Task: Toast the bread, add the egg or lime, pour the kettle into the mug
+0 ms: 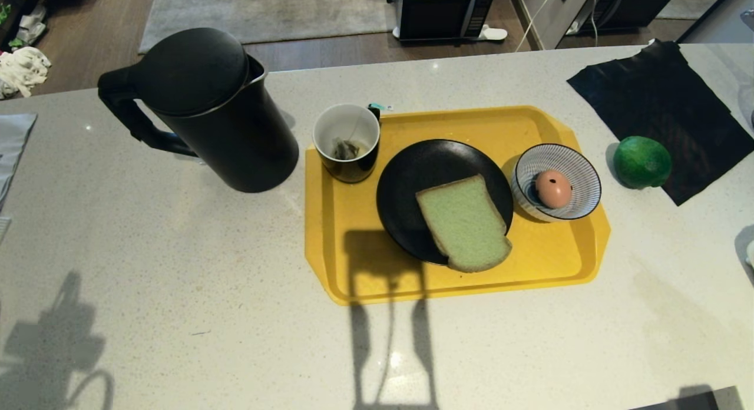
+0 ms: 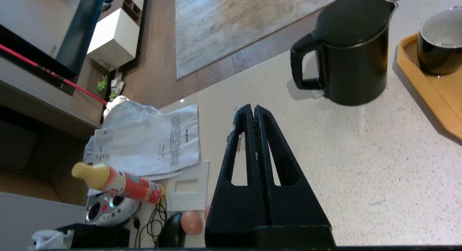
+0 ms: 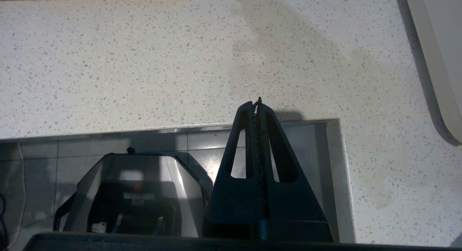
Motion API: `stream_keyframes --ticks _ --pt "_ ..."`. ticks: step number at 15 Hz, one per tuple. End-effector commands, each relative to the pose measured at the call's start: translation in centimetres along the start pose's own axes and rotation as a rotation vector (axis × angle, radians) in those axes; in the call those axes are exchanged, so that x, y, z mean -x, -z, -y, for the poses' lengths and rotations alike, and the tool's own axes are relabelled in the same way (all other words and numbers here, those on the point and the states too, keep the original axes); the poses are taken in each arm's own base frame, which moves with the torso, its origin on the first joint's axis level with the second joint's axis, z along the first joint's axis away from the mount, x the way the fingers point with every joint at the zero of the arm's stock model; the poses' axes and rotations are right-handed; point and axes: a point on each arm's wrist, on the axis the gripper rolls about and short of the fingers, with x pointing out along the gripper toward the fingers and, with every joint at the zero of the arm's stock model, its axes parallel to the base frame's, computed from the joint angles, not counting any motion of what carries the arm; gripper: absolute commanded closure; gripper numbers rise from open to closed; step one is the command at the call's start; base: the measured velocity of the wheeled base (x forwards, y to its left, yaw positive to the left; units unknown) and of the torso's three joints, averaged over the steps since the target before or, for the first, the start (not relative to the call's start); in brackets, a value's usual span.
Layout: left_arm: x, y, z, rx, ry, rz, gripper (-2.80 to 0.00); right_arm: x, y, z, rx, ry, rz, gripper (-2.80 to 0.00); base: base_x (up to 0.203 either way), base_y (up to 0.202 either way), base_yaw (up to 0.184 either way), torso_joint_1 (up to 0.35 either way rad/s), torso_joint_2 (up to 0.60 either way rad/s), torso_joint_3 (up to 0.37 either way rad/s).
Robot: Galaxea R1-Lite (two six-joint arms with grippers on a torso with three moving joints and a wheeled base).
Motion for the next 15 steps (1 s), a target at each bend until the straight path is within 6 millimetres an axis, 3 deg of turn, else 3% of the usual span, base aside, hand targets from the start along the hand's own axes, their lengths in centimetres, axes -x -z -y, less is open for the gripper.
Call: stream_keyframes --ticks 1,6,9,15 --pt "2.1 1.6 0.7 -0.002 -0.024 0.022 0.0 0.0 0.0 0.0 0.0 0.0 -0.001 0.0 0.0 0.0 0.0 0.0 0.0 0.0" --pt "3.7 5.5 2.5 -0.014 -0.02 -0.001 0.0 0.0 0.0 0.0 0.0 0.0 -0.002 0.0 0.0 0.0 0.0 0.0 0.0 0.0" --pt "2.6 7.5 3.5 -0.022 0.019 -0.082 0.0 0.0 0.0 0.0 0.0 0.0 -0.002 0.0 0.0 0.0 0.0 0.0 0.0 0.0" --pt "0.4 14.5 7.1 0.04 0.137 -0.349 0.0 0.0 0.0 0.0 0.0 -0.001 0.001 0.0 0.0 0.0 0.0 0.0 0.0 0.0"
